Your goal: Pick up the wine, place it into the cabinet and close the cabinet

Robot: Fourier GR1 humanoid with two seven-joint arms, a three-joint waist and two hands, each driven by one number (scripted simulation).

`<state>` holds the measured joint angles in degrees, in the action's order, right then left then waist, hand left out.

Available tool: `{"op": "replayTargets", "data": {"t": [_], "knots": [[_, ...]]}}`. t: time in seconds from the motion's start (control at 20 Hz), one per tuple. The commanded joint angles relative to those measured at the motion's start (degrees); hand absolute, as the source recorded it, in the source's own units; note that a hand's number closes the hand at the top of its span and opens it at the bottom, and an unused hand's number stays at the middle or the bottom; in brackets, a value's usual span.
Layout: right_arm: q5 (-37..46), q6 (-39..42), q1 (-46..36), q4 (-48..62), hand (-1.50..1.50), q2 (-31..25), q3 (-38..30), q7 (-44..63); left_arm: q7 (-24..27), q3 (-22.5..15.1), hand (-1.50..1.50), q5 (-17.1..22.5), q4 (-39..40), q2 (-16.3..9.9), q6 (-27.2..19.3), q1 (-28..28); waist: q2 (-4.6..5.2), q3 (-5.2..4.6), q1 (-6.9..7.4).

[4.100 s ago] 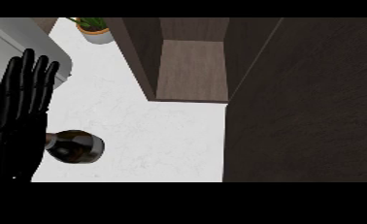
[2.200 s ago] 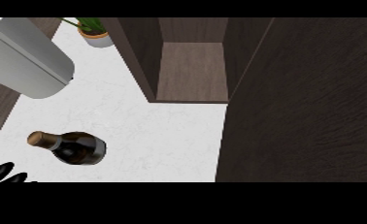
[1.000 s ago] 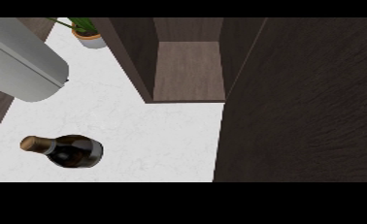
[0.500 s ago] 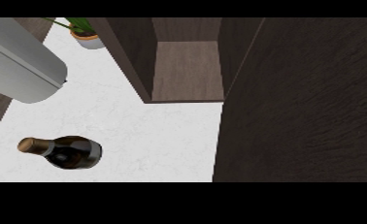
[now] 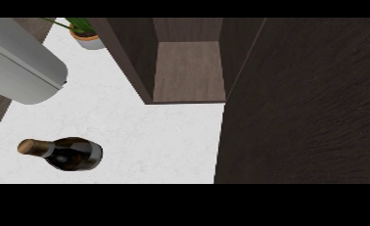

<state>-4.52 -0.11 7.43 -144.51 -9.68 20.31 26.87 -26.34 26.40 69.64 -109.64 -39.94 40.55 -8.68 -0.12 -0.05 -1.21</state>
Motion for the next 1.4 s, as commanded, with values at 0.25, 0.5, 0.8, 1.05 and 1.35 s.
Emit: {"op": "replayTargets", "data": {"t": [0.25,0.5,0.8,1.05,1.35], "knots": [[-0.7,-0.9,3.7,-12.9,-1.5,-0.8,1.5,3.6,2.0,-3.9,-1.5,-14.1,7.9,8.4,8.1,3.3,-0.05,0.01,0.02],[-4.1,-0.8,0.5,-12.9,-1.5,-1.7,-1.9,6.1,4.1,-4.1,-1.5,-19.9,15.2,10.9,13.1,6.3,0.06,-0.01,0.23],[-0.5,-2.2,2.5,-13.2,-1.5,-0.6,2.1,5.5,9.1,-4.8,-1.5,-32.0,19.2,17.5,17.1,8.6,-0.07,-0.04,0.05],[-1.6,-1.5,2.7,-14.5,-1.5,-1.7,1.6,5.7,14.1,-2.8,-1.5,-39.8,24.8,19.5,18.2,11.4,-0.05,-0.03,-0.01],[-0.7,-2.0,3.4,-14.3,-1.5,-1.9,1.4,4.8,20.5,-2.9,-1.5,-51.9,32.5,21.5,18.3,15.7,0.01,-0.05,-0.54]]}}
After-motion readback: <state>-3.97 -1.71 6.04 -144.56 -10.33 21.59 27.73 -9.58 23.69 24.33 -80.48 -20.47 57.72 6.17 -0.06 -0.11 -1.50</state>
